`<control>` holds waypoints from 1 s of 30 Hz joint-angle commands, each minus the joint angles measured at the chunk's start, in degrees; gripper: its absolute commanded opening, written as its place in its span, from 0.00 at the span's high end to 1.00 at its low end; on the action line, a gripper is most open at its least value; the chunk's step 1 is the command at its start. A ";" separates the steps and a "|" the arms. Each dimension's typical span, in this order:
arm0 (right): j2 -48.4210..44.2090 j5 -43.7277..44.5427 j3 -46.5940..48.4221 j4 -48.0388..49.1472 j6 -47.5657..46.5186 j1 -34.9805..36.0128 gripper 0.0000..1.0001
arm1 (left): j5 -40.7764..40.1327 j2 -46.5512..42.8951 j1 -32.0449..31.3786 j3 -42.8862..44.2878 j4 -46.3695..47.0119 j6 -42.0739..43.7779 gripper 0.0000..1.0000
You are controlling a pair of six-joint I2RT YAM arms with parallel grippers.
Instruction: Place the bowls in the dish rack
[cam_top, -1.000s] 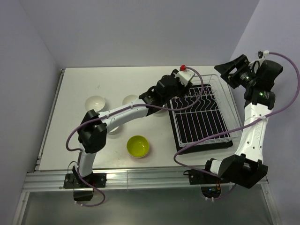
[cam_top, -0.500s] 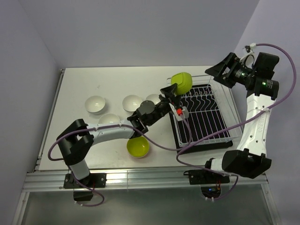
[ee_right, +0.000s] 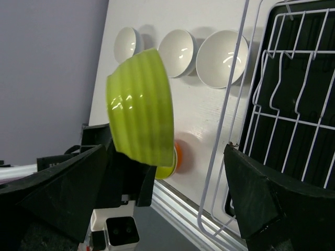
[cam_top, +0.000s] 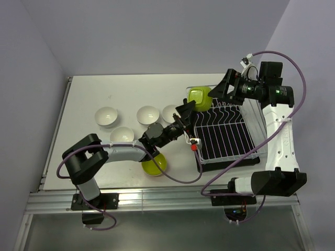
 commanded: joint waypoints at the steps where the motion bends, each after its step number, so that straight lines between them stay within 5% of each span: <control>1: -2.22 3.61 -0.77 1.35 -1.34 2.74 0.00 | 3.32 -3.45 -0.19 0.27 6.34 3.88 1.00; 17: -2.40 7.82 0.55 1.79 -2.22 7.65 0.01 | 4.20 -2.92 -0.90 0.44 3.45 6.00 1.00; 30: -2.05 7.91 1.08 1.53 -2.40 8.63 0.12 | 4.29 -2.48 -1.07 -0.52 1.51 9.07 1.00</control>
